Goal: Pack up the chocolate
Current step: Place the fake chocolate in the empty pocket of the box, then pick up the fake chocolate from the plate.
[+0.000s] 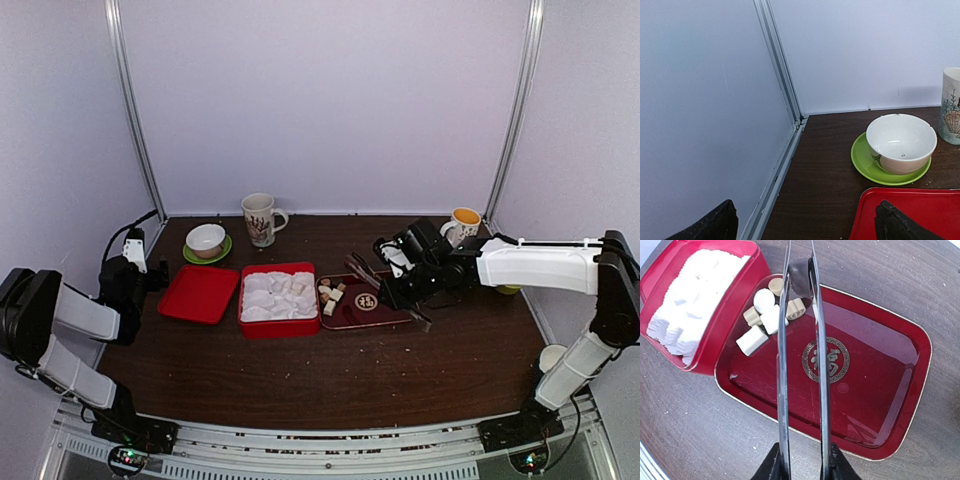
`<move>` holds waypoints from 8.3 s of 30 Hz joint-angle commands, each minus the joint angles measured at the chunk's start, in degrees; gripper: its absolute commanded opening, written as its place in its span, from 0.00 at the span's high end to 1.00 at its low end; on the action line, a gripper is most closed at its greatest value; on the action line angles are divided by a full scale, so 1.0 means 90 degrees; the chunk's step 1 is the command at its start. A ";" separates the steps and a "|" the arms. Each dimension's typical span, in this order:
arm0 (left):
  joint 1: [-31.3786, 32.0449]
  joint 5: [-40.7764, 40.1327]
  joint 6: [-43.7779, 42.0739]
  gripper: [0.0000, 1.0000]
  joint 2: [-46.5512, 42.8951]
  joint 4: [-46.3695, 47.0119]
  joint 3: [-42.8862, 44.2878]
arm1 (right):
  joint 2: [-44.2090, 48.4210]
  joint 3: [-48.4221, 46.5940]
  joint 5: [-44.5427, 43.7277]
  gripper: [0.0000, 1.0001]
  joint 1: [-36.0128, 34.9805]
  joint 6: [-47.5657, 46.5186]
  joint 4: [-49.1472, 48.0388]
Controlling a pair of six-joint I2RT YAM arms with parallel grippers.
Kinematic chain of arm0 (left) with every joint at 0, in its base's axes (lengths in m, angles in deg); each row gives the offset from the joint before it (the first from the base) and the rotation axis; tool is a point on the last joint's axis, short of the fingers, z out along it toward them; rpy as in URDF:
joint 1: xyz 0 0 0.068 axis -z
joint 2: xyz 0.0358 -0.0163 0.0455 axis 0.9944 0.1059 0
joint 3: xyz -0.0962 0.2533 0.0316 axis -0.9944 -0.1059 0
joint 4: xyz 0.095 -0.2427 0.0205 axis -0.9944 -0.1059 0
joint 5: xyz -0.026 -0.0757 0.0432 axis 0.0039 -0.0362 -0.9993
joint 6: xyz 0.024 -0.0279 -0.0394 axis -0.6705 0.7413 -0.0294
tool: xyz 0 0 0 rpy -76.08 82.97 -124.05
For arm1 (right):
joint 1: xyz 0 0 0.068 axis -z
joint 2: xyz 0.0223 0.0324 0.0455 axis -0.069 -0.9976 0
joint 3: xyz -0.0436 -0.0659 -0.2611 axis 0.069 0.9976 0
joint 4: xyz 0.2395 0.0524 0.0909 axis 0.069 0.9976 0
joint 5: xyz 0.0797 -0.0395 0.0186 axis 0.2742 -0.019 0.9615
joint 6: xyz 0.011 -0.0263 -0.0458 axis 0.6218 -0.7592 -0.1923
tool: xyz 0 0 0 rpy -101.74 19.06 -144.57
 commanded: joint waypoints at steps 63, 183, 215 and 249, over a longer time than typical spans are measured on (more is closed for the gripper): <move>-0.0038 -0.0039 0.0066 0.02 0.0020 0.0260 0.0068 | 0.0278 0.0095 0.0456 0.72 -0.0340 -0.0205 -0.0319; -0.0035 0.0683 -0.0217 0.02 -0.0012 0.0384 -0.0025 | -0.2353 -0.2206 0.0558 0.65 -0.1003 0.0144 -0.1309; -0.0039 0.0683 -0.0204 0.02 -0.0007 0.0366 -0.0024 | 0.1013 0.1059 -0.0239 0.70 -0.0793 0.0366 -0.1270; -0.0034 0.0685 -0.0208 0.02 -0.0007 0.0364 -0.0019 | 0.1308 0.1341 0.0133 0.69 -0.0225 -0.0159 -0.0698</move>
